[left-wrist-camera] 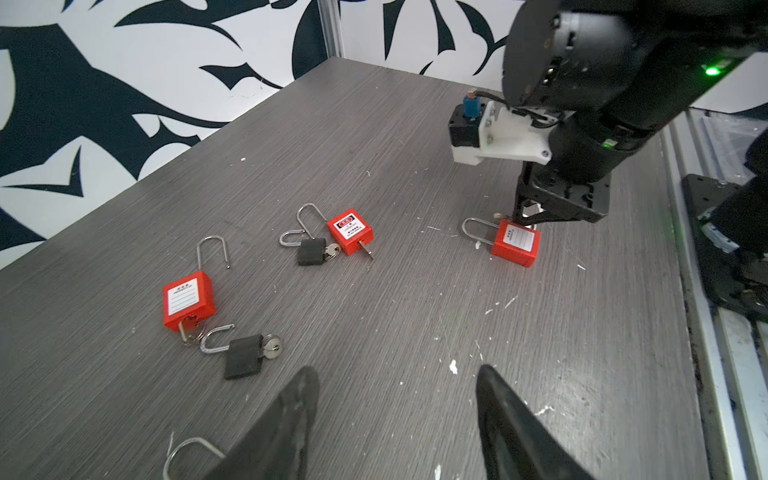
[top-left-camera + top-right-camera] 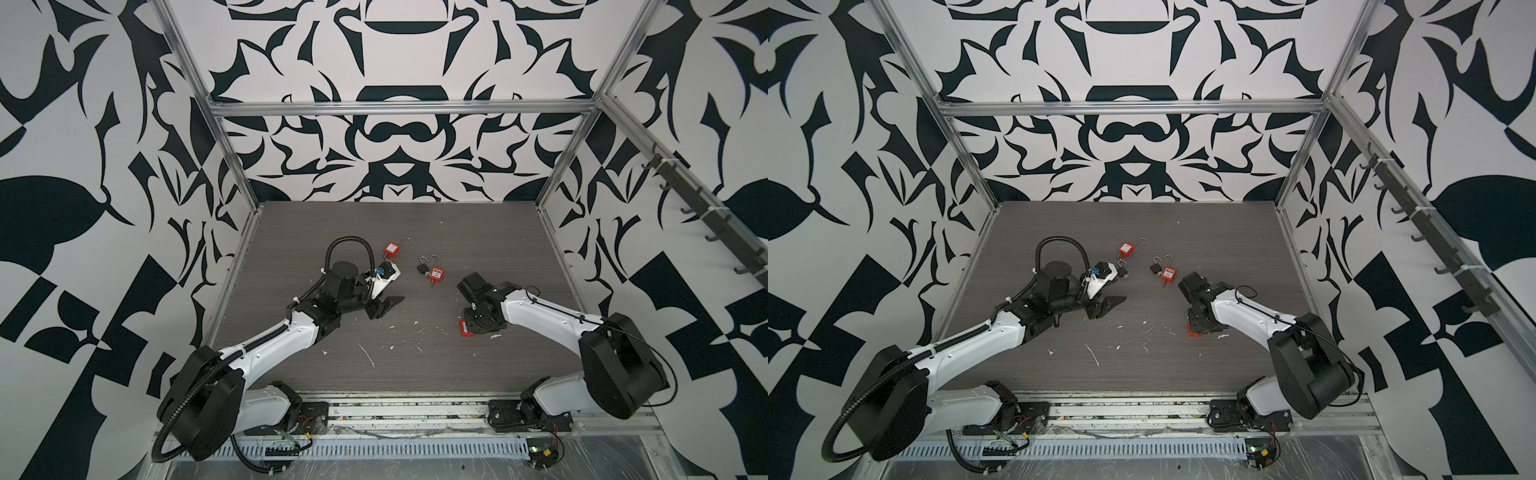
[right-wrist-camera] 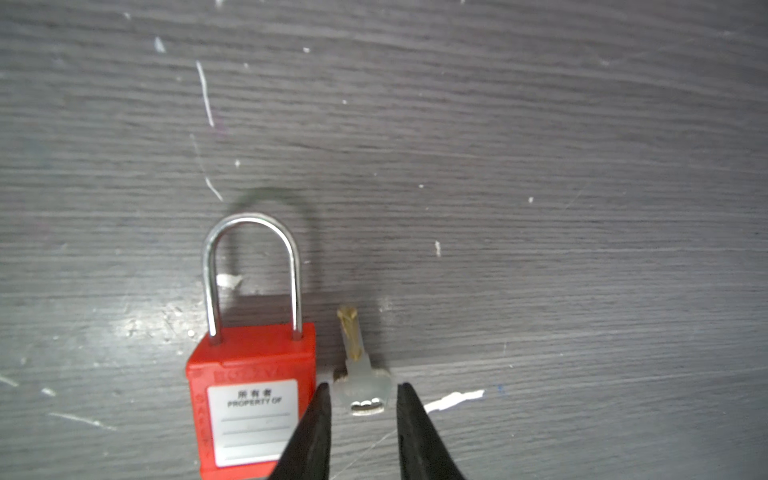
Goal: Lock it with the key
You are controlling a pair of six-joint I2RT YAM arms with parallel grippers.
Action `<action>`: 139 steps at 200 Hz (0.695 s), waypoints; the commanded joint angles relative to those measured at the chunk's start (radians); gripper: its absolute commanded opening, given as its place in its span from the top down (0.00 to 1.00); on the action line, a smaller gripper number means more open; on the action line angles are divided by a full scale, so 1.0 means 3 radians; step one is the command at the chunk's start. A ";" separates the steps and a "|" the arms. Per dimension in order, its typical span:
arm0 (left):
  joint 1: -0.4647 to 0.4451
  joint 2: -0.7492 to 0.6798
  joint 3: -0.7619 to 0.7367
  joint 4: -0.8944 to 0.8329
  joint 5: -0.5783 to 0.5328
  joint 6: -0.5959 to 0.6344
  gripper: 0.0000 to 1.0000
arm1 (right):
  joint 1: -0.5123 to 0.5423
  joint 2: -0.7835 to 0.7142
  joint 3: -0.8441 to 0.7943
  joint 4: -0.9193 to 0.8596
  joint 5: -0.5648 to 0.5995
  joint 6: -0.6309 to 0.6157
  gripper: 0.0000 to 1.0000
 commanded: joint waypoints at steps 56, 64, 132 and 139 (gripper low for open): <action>-0.0002 0.0233 0.0421 -0.0362 -0.0342 -0.0263 0.20 | -0.0013 -0.0342 0.0290 0.0091 -0.0061 -0.0222 0.65; -0.0004 0.0237 0.0458 -0.0474 -0.0306 -0.0130 0.19 | -0.0012 -0.0343 0.0300 0.0237 -0.0218 -0.0260 0.65; 0.0000 0.0401 0.0458 -0.0251 -0.0752 -0.0272 0.01 | -0.0013 0.0441 0.0881 0.0969 -0.0370 -0.0647 0.47; -0.0001 0.0434 0.0499 -0.0296 -0.0798 -0.0321 0.01 | -0.0016 0.0555 0.0993 0.0974 -0.0350 -0.0688 0.46</action>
